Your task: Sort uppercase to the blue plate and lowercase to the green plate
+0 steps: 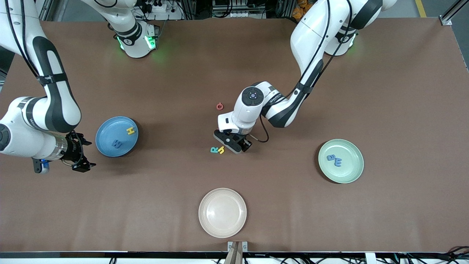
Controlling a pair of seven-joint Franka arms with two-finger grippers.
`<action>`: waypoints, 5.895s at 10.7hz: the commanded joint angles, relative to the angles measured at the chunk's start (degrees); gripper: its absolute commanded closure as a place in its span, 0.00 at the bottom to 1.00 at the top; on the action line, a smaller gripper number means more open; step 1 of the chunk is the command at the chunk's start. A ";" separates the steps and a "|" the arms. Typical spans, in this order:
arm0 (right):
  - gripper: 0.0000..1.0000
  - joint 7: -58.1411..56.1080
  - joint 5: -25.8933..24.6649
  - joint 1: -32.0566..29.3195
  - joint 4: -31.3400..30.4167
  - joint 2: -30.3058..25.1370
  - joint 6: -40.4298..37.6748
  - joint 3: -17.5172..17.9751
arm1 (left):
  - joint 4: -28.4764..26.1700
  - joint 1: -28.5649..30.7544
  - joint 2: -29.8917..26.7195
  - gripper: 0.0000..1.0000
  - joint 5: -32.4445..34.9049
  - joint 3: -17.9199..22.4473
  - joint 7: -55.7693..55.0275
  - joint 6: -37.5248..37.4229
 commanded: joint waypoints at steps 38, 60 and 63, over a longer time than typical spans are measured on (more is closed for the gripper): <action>0.00 -7.66 2.72 -2.61 0.70 1.85 -0.87 0.52 | 11.09 -8.74 10.04 0.63 4.94 8.07 -5.01 1.33; 0.00 1.91 2.55 3.10 0.52 3.70 4.04 0.52 | 12.40 -8.74 9.52 0.79 4.94 8.16 -4.57 -2.09; 0.00 4.64 2.55 4.60 0.52 3.87 6.06 0.52 | 12.40 -8.65 8.90 0.79 4.94 8.07 -4.57 -3.93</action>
